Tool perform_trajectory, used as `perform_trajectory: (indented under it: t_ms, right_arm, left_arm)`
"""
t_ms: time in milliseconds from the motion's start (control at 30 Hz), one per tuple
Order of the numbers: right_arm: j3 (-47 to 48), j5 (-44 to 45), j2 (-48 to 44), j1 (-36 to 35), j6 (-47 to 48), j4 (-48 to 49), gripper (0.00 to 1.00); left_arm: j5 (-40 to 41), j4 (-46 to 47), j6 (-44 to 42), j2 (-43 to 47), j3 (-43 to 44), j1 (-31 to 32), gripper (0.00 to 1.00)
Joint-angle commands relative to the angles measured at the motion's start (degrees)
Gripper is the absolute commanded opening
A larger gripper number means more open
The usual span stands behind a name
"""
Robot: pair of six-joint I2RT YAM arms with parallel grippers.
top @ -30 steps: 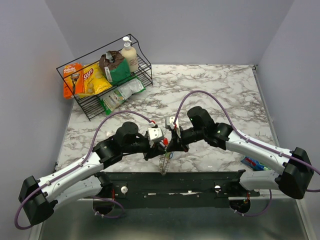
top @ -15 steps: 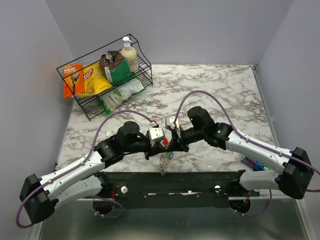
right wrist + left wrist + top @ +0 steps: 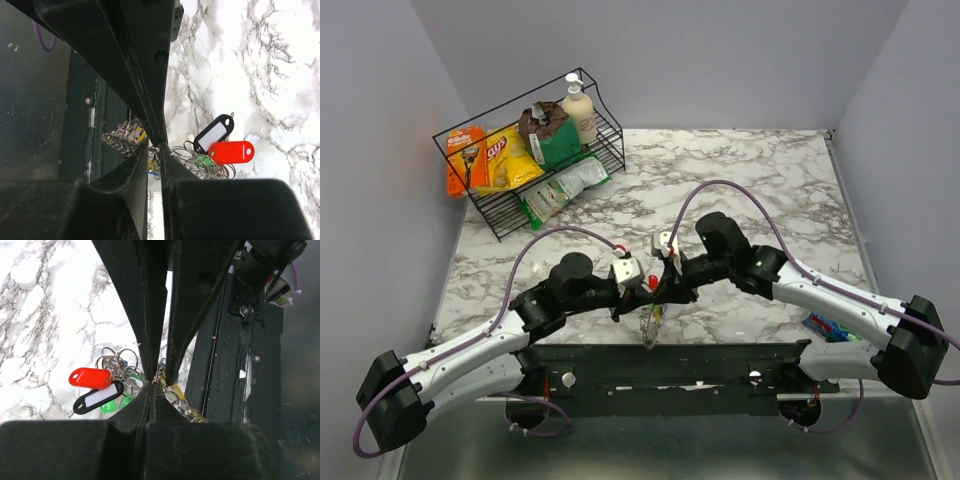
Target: Put the keys on the keyring
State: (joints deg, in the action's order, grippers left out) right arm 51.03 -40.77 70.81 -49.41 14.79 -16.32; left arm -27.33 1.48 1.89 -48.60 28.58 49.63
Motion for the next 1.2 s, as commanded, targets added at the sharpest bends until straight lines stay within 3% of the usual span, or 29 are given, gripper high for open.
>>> perform_trajectory:
  t_ms: [0, 300, 500, 667, 767, 967, 1033, 1167]
  right_arm:
    - [0.6, 0.2, -2.3, -0.5, -1.1, 2.9, 0.33]
    - [-1.2, 7.5, -5.8, 0.0, -4.4, 6.4, 0.62]
    - [-4.8, 3.5, -10.2, 4.7, -8.4, 11.8, 0.67]
    - [-7.7, -9.0, -13.4, 8.4, -11.4, 19.5, 0.66]
    - [-7.5, -13.0, -13.7, 8.5, -12.4, 21.0, 0.59]
    - [-6.6, -18.1, -10.7, 8.5, -12.6, 21.1, 0.5]
    - [-6.6, -18.4, -10.3, 8.5, -12.7, 21.2, 0.38]
    - [-7.2, -18.2, -10.1, 8.5, -12.4, 21.3, 0.31]
  left_arm:
    - [3.7, 10.4, 2.2, 2.5, -4.6, 0.3, 0.0]
    - [6.9, 23.6, 3.6, 7.0, -13.7, 0.2, 0.0]
    - [6.6, 32.3, 4.3, 9.9, -17.9, 0.2, 0.0]
    - [5.8, 38.5, 5.1, 11.7, -20.1, 0.2, 0.0]
    - [5.1, 40.9, 5.3, 11.9, -20.2, 0.2, 0.0]
    - [3.6, 43.4, 5.7, 11.9, -19.3, 0.1, 0.0]
    - [3.3, 44.0, 5.9, 11.9, -19.0, 0.2, 0.0]
    - [3.0, 44.5, 5.9, 11.9, -18.6, 0.2, 0.0]
